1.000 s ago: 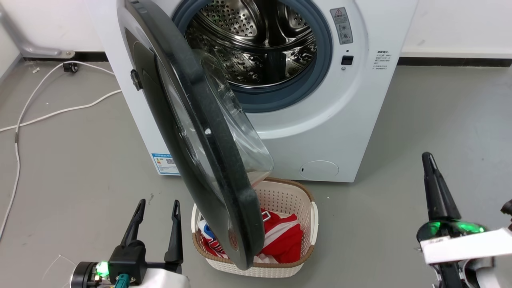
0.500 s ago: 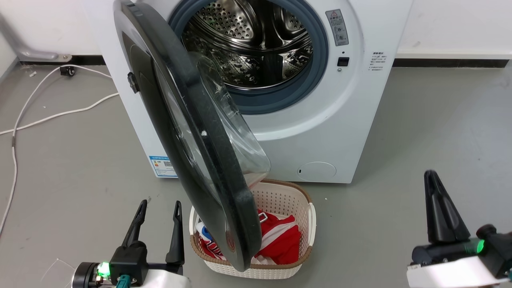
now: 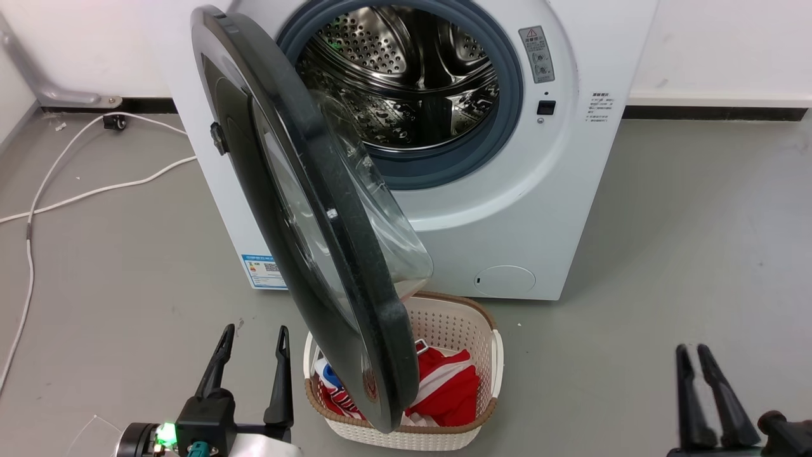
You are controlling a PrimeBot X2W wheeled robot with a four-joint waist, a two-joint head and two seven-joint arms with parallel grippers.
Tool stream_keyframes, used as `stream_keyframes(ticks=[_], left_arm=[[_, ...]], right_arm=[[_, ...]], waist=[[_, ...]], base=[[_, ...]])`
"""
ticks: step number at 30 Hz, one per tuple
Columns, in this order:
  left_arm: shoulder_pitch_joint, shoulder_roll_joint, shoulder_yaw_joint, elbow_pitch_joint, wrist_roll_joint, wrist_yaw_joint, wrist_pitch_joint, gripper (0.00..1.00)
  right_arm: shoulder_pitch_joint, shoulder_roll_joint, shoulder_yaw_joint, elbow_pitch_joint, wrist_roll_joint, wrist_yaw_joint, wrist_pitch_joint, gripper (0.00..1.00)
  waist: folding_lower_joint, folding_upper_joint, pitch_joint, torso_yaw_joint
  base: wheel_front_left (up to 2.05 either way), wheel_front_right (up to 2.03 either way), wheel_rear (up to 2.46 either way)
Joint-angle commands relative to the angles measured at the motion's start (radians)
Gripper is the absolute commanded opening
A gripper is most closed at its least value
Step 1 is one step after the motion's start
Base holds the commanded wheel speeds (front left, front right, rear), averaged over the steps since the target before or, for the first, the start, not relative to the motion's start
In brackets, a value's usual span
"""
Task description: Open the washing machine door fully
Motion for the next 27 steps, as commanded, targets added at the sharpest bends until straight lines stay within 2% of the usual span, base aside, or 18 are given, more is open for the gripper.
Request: stream_keyframes(ticks=[1, 20, 21, 22, 27], left_arm=[[0.006, -0.001, -0.001, 0.000, -0.003, 0.005, -0.003, 1.00], [0.011, -0.001, 0.008, 0.013, -0.008, 0.012, -0.003, 1.00], [0.009, -0.001, 0.009, 0.009, -0.006, 0.015, -0.003, 0.36], [0.009, -0.001, 0.009, 0.008, -0.006, 0.015, -0.003, 0.00], [-0.005, 0.001, 0.017, 0.006, -0.004, 0.016, -0.003, 0.00]], right_arm=[[0.013, 0.003, -0.002, 0.013, 0.010, 0.000, -0.002, 1.00], [0.020, 0.003, 0.011, 0.056, -0.001, 0.000, -0.002, 1.00], [0.020, 0.003, 0.010, 0.056, -0.002, 0.000, -0.002, 1.00], [0.020, 0.003, 0.010, 0.055, -0.002, 0.000, -0.002, 1.00], [0.013, 0.003, 0.006, 0.053, -0.002, 0.000, -0.002, 1.00]], waist=[[0.0000, -0.0001, -0.002, 0.002], [0.0000, -0.0001, -0.008, 0.005], [0.0000, -0.0001, -0.007, 0.005], [0.0000, -0.0001, -0.007, 0.005], [0.0000, -0.0001, -0.006, 0.008]], base=[[0.00, 0.00, 0.00], [0.00, 0.00, 0.00], [0.00, 0.00, 0.00], [0.00, 0.00, 0.00], [0.00, 0.00, 0.00]])
